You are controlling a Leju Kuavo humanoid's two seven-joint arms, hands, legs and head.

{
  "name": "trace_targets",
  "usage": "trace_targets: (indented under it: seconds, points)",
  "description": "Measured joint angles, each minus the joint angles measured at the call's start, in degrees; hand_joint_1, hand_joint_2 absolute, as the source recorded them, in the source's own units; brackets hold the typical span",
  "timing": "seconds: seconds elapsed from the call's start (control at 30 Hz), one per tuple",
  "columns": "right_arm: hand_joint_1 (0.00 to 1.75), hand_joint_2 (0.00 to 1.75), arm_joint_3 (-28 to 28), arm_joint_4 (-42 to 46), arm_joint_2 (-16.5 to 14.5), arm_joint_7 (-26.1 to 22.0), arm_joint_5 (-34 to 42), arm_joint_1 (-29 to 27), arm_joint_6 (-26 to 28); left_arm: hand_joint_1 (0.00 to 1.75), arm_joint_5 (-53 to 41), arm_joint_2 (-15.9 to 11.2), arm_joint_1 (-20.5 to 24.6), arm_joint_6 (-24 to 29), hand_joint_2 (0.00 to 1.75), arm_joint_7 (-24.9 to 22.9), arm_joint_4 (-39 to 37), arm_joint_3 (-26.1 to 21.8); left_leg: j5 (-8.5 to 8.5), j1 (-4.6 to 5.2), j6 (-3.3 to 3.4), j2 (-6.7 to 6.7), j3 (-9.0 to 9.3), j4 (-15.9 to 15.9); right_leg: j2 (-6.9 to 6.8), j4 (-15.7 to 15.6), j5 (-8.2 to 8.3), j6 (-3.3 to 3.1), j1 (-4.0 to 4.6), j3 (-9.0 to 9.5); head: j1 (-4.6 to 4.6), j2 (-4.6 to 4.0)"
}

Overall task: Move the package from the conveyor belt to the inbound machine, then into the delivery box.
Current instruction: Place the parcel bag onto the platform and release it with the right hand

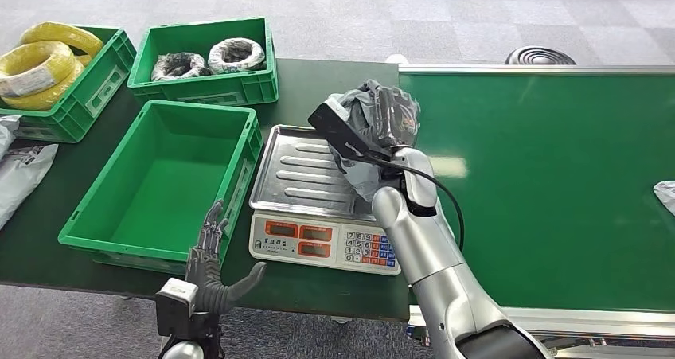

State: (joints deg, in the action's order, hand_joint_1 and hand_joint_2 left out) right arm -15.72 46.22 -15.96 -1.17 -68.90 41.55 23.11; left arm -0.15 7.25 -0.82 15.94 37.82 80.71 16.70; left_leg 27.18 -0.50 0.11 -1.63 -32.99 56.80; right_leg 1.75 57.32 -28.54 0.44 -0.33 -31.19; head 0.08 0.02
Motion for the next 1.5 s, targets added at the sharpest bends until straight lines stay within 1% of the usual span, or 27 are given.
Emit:
trace_targets:
  seconds: [0.07,0.1,0.17,0.2,0.23,0.3,0.37,0.43,0.6,0.67,0.7,0.8,0.87,0.9,0.97,1.03,1.17,1.33,1.43,1.5]
  points:
    - [1.73,1.75,-0.43,-2.72,-0.52,-0.27,0.85,-0.09,0.20,0.00,-0.28,0.07,-0.17,-0.30,1.75,-0.36,0.40,-0.18,0.00,0.00,0.00,0.00,0.01,0.00,0.00,0.00,0.00,0.00,0.00,0.01,0.01,0.00]
    - [1.64,1.75,-0.54,-3.92,-0.75,-0.55,1.42,-0.26,0.27,0.00,-0.48,0.11,-0.27,-0.49,1.75,-0.50,0.64,-0.29,0.00,0.00,0.00,0.00,0.02,0.00,0.00,0.00,0.00,0.00,0.00,0.01,0.00,0.00]
    - [1.17,1.75,-0.55,-6.07,-1.16,-1.76,3.20,-0.93,0.29,0.00,-0.92,0.27,-0.46,-0.84,1.75,-0.84,1.12,-0.63,0.00,0.00,0.00,-0.01,0.03,0.00,-0.01,0.00,0.00,0.00,0.00,0.02,0.00,0.00]
    - [0.74,1.75,-0.52,-7.00,-1.33,-2.54,4.22,-1.42,0.27,0.00,-1.09,0.35,-0.57,-0.97,1.75,-1.00,1.36,-0.81,0.00,0.00,0.00,0.00,0.03,0.00,-0.01,0.00,0.00,0.00,0.00,0.02,-0.01,0.00]
    - [0.38,1.75,-0.48,-7.85,-1.48,-3.42,5.36,-1.95,0.14,0.00,-1.23,0.43,-0.67,-1.09,1.75,-1.15,1.56,-0.98,0.00,0.00,0.00,0.00,0.04,0.00,-0.01,0.00,0.00,0.00,0.00,0.02,0.00,0.00]
    - [0.00,1.75,-0.19,-9.29,-1.72,-5.26,7.90,-2.96,-0.57,0.00,-1.48,0.54,-0.92,-1.33,1.75,-1.33,1.90,-1.27,0.00,0.00,0.00,0.00,0.04,0.00,-0.01,0.00,0.00,0.00,0.00,0.02,0.00,0.00]
    - [0.00,1.75,0.33,-10.57,-1.93,-7.01,10.67,-3.80,-1.65,0.00,-1.71,0.62,-1.14,-1.52,1.75,-1.42,2.12,-1.58,0.00,0.00,0.00,0.00,0.04,0.00,-0.01,-0.01,0.00,0.00,0.00,0.01,0.00,0.00]
    - [0.00,1.75,0.79,-11.84,-2.04,-7.73,12.44,-4.38,-2.50,0.00,-1.79,0.67,-1.24,-1.56,1.75,-1.46,2.21,-1.84,0.00,0.00,0.00,0.00,0.04,0.00,-0.01,-0.01,0.00,0.00,0.00,0.02,0.01,0.00]
    - [0.00,1.75,1.20,-14.73,-2.19,-5.41,12.51,-4.57,-2.30,0.00,-1.81,0.67,-1.72,-1.54,1.75,-1.48,2.59,-2.25,0.01,0.00,0.00,0.01,0.19,0.00,-0.01,-0.02,-0.01,-0.01,0.00,0.14,0.00,-0.01]
    - [0.00,1.75,1.20,-15.27,-2.22,-4.73,11.68,-4.57,-0.35,0.00,-1.84,0.69,-2.03,-1.46,1.75,-1.50,2.93,-2.35,0.01,0.00,0.00,0.00,0.29,0.00,-0.01,-0.02,-0.02,-0.01,0.00,0.23,-0.01,0.00]
    - [0.00,1.75,1.19,-15.38,-2.22,-4.68,11.04,-4.66,1.52,0.00,-1.86,0.72,-2.19,-1.38,1.75,-1.52,3.10,-2.39,0.00,0.00,0.00,-0.01,0.31,0.00,-0.02,-0.03,-0.02,-0.01,0.00,0.26,-0.01,0.00]
    - [0.00,1.75,1.14,-14.15,-2.17,-3.89,6.67,-6.01,10.40,0.00,-1.95,0.84,-2.83,-0.79,1.75,-1.61,3.82,-2.54,-0.01,0.01,0.01,-0.02,0.32,0.00,-0.04,-0.03,-0.02,-0.01,-0.01,0.29,0.01,0.00]
    - [0.00,1.75,1.24,-10.68,-1.98,-2.50,2.31,-7.90,15.03,0.00,-1.99,0.90,-3.24,-0.36,1.75,-1.66,4.21,-2.59,-0.01,0.02,0.01,-0.01,0.30,0.01,-0.04,-0.03,-0.01,-0.01,-0.02,0.27,0.01,0.00]
    - [0.00,1.75,1.48,-8.21,-1.84,-1.71,0.18,-9.03,16.07,0.00,-1.99,0.91,-3.36,-0.14,1.75,-1.66,4.29,-2.60,0.00,0.02,0.01,-0.01,0.29,0.01,-0.04,-0.03,-0.01,-0.01,-0.02,0.26,0.01,-0.01]
    - [0.00,1.75,2.40,-2.63,-1.50,-0.03,-3.62,-11.38,16.72,0.00,-1.93,0.91,-3.49,0.30,1.75,-1.65,4.34,-2.61,0.00,0.02,0.01,-0.03,0.25,0.02,-0.04,-0.03,-0.01,0.00,-0.02,0.21,0.00,-0.01]
    - [0.00,1.75,3.82,3.06,-0.96,1.26,-5.62,-13.58,16.80,0.00,-1.84,0.90,-3.71,0.57,1.75,-1.56,4.43,-2.63,0.01,0.02,0.01,-0.04,0.18,0.02,-0.04,-0.03,-0.01,0.00,-0.03,0.14,-0.01,0.00]
    - [0.00,1.75,6.92,12.91,0.34,1.61,-5.87,-17.48,16.85,0.00,-1.89,0.92,-4.20,0.37,1.75,-1.32,4.74,-2.67,0.02,0.02,0.01,-0.03,0.10,0.02,-0.04,-0.03,-0.01,0.00,-0.03,0.05,0.00,0.00]
    - [0.00,1.75,10.62,22.95,1.00,-0.62,-6.13,-22.05,16.85,0.00,-2.05,0.93,-4.30,0.15,1.75,-1.23,4.97,-2.78,0.02,0.02,0.01,-0.03,0.07,0.02,-0.04,-0.03,-0.01,0.00,-0.02,0.03,0.01,0.00]
    - [0.00,1.75,11.79,28.11,0.99,-2.22,-5.11,-24.46,16.81,0.00,-2.25,0.91,-4.30,0.35,1.75,-0.44,5.06,-2.86,0.02,0.02,0.01,-0.03,0.07,0.01,-0.03,-0.03,-0.01,0.00,-0.02,0.04,0.01,0.00]
    - [0.00,1.75,11.91,30.81,0.99,-2.31,-4.11,-25.77,16.71,0.00,-2.73,0.87,-4.35,0.62,1.75,0.32,5.60,-3.01,0.02,0.02,0.01,-0.02,0.07,0.01,-0.03,-0.03,-0.02,0.00,-0.02,0.03,0.01,0.00]
